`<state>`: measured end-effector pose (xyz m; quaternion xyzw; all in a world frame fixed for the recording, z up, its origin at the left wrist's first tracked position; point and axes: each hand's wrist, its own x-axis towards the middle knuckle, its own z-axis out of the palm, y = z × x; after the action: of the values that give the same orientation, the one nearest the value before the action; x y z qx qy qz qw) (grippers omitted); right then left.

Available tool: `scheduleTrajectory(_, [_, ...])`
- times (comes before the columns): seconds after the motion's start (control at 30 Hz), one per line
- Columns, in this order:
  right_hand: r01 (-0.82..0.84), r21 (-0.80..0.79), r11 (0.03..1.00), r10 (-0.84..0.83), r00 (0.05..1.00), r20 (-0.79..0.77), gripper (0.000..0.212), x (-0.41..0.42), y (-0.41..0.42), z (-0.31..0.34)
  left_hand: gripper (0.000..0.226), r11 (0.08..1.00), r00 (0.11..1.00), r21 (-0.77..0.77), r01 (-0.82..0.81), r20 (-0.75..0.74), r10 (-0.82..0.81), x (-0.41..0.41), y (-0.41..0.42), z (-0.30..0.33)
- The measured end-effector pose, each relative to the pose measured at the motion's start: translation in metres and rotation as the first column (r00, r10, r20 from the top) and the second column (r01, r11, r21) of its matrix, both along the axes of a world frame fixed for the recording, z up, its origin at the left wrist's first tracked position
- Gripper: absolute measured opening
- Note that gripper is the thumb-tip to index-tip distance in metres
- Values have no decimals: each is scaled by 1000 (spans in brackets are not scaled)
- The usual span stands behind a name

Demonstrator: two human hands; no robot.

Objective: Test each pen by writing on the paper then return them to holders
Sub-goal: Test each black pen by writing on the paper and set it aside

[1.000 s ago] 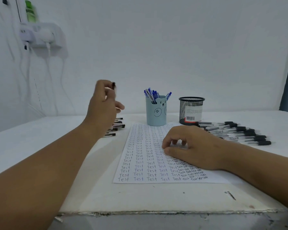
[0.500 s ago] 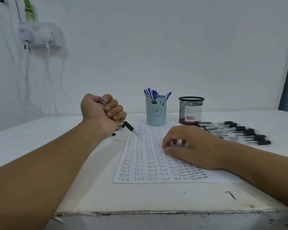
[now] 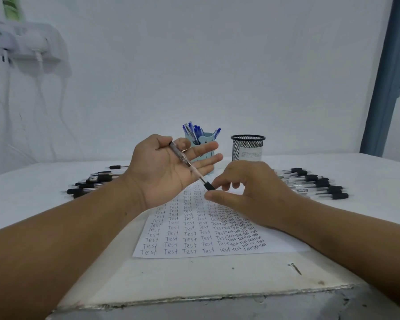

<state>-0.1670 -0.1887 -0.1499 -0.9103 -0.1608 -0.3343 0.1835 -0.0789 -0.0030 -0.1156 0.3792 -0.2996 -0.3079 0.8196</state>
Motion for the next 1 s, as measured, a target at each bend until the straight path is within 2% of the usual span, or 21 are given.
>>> scheduleTrajectory(0.13, [32,31,999,-32,999,7,12,2,-3,0,26,996,999,87,-4,40,1,1,0,0])
scheduleTrajectory(0.23, [106,134,985,-97,992,-75,11,2,-11,2,36,961,978,196,-195,108,176,9,3,-4])
scheduleTrajectory(0.3, [158,180,971,-141,984,-104,11,1,-16,4,42,871,909,299,-389,277,311,17,7,-9])
scheduleTrajectory(0.33, [184,206,961,-160,979,-128,12,1,-18,5,43,799,845,352,-487,422,329,20,9,-11])
scheduleTrajectory(0.4, [209,296,932,-149,966,-212,14,-2,-21,9,35,659,698,433,-615,687,200,20,14,-16])
scheduleTrajectory(0.43, [199,366,909,-109,961,-253,15,-3,-21,10,29,609,651,468,-641,751,108,19,16,-18])
scheduleTrajectory(0.53, [141,643,752,90,946,-313,19,-8,-20,12,16,522,614,533,-665,789,-24,14,17,-21])
scheduleTrajectory(0.6, [120,720,684,187,925,-331,26,-13,-19,12,17,473,601,562,-679,795,-82,14,16,-21])
scheduleTrajectory(0.7, [82,666,741,222,906,-360,38,-17,-16,12,24,343,537,569,-748,822,-191,16,17,-21])
scheduleTrajectory(0.77, [94,623,777,196,904,-380,43,-18,-14,12,25,304,522,572,-762,820,-236,16,19,-19])
scheduleTrajectory(1.0, [81,519,851,160,901,-403,41,-22,-7,13,27,303,512,578,-758,814,-273,19,20,-17])
